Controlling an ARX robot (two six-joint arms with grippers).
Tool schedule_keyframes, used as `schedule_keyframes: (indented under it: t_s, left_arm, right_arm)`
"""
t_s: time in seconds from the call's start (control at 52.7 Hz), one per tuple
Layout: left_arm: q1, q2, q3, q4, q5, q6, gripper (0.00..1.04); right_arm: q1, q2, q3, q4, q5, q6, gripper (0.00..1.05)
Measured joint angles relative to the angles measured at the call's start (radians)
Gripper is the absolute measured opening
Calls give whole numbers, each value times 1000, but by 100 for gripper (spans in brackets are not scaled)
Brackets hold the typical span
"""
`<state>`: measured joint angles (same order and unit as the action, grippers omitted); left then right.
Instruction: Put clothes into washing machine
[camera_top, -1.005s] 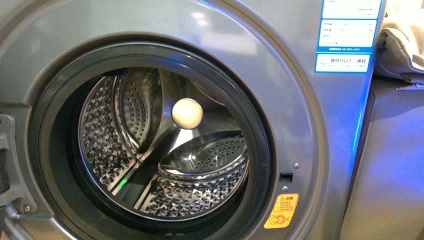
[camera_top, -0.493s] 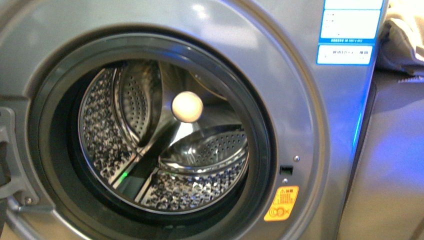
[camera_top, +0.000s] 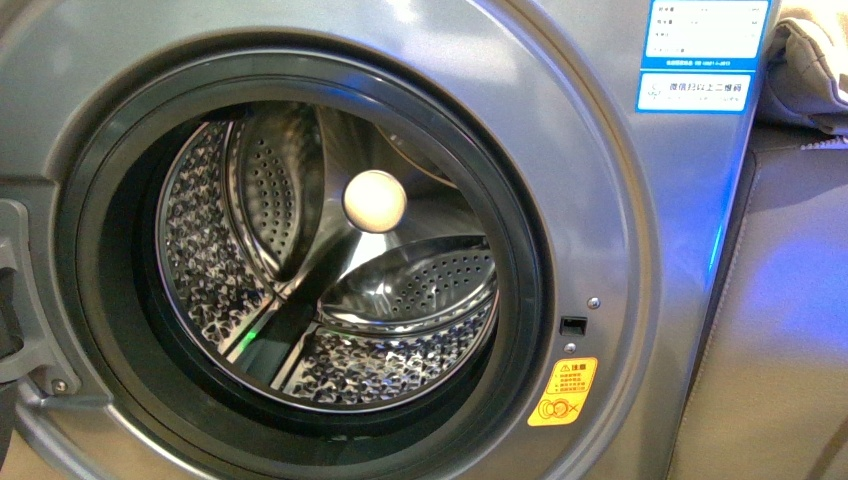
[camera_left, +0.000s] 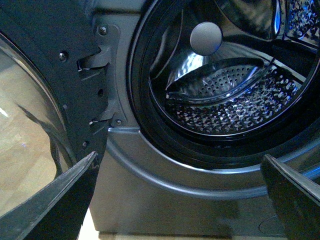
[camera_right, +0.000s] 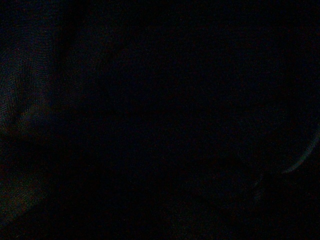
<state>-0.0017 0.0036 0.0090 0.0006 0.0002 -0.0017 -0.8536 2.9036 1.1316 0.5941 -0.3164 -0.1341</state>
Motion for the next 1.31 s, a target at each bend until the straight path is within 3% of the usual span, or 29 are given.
schedule_keyframes:
  t_s: [0.493,0.835,1.062,1.309]
  left_arm:
    - [0,0,0,0,0,0,98]
    - [0,0,0,0,0,0,98]
    - [0,0,0,0,0,0,98]
    - [0,0,0,0,0,0,98]
  right_arm:
    - [-19,23,20,-13,-3,-39,96]
    - [-30,23,19,-8,-16,-32,47]
    - [-17,-63,-84,74,-29,-10,14]
    - [2,-292,-228,159,-80,26,10]
